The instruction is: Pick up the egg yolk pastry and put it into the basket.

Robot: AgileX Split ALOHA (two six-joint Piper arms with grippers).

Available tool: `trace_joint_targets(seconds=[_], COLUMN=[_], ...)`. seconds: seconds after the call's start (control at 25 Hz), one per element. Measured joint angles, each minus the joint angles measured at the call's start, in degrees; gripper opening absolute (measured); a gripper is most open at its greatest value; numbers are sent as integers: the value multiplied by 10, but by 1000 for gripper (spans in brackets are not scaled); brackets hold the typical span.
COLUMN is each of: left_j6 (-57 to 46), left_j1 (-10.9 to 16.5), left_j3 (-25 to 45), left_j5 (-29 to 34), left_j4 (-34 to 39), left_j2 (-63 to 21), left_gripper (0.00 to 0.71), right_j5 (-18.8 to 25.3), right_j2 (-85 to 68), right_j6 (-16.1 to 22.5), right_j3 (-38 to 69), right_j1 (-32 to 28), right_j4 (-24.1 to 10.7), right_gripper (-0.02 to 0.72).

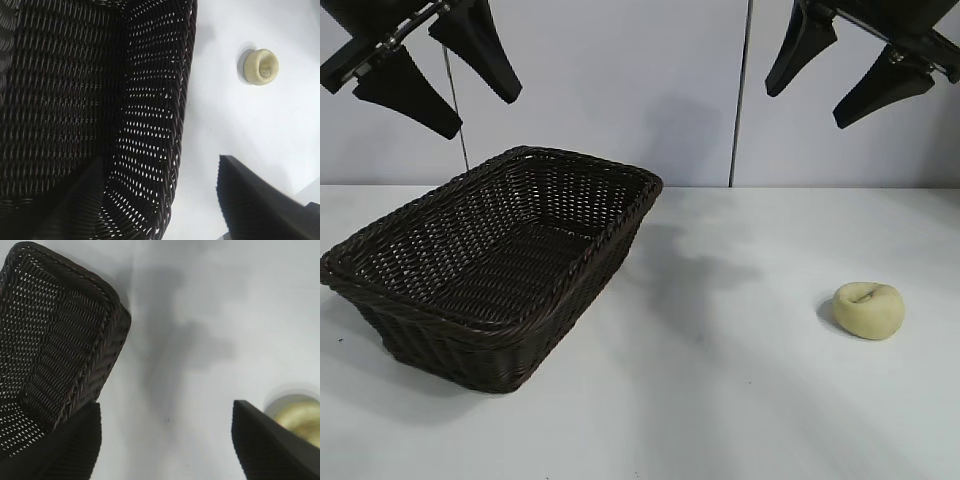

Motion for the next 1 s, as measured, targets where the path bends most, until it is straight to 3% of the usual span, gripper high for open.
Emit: trace_joint_targets(seconds=[0.6, 1.0], left_j6=[0, 0], left_j1=[0, 0], left_j3=[0, 0], left_j5=[-2, -59], left_j4=[0, -1], left_j2=[0, 0], left_gripper=[477, 477], right_j5=[0, 0], right_j2=[0, 0], right_j6=[0, 1], right_j3=[0, 0], right_j1=[0, 0], right_j4=[0, 0], right_gripper=[529, 529])
